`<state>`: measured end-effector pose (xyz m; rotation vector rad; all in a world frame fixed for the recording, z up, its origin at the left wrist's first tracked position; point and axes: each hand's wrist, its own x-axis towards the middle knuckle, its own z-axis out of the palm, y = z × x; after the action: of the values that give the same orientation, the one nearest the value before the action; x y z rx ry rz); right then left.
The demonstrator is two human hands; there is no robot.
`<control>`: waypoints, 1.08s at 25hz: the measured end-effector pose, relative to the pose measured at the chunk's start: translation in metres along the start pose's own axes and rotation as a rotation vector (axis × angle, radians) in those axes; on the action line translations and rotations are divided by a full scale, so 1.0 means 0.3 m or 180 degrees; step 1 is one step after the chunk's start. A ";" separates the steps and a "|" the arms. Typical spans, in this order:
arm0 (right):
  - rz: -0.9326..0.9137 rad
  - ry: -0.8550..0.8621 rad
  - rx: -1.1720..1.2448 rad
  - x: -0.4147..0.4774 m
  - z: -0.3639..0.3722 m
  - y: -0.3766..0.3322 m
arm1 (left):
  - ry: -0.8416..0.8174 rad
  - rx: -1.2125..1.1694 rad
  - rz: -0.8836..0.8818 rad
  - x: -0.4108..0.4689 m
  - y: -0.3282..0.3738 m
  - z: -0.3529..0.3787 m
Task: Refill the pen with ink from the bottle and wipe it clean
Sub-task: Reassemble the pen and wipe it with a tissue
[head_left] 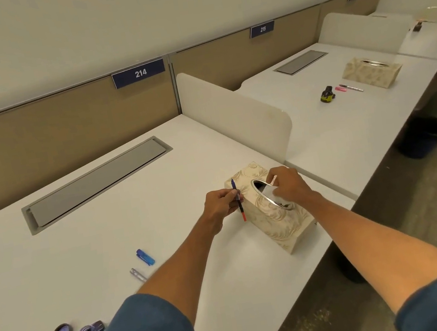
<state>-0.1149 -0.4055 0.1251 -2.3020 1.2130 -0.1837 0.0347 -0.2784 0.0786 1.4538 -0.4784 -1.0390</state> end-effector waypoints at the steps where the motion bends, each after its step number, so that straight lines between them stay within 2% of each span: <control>1: 0.0054 0.0064 0.0126 0.000 -0.006 -0.004 | 0.0002 -0.0012 0.0002 -0.002 0.001 0.000; 6: 0.0286 0.0460 0.0672 0.004 -0.056 -0.044 | -0.0002 -0.0088 0.0046 -0.014 0.007 -0.007; 11: 0.0260 0.0623 0.0800 0.011 -0.068 -0.071 | 0.0007 -0.0133 0.0097 -0.034 0.015 -0.028; 18: -0.0381 0.0955 0.1076 0.005 -0.046 -0.113 | 0.0118 -0.0093 0.0146 -0.063 0.020 -0.081; 23: -0.0566 0.1064 0.1170 0.010 -0.038 -0.119 | 0.0122 -0.0065 0.0152 -0.079 0.018 -0.091; 27: -0.0775 0.1445 0.1502 0.008 -0.072 -0.169 | 0.0111 -0.0097 0.0179 -0.086 0.025 -0.095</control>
<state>-0.0842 -0.3924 0.1691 -2.0271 0.9461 -1.0122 0.0467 -0.2430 0.0902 1.4215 -0.4738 -0.9709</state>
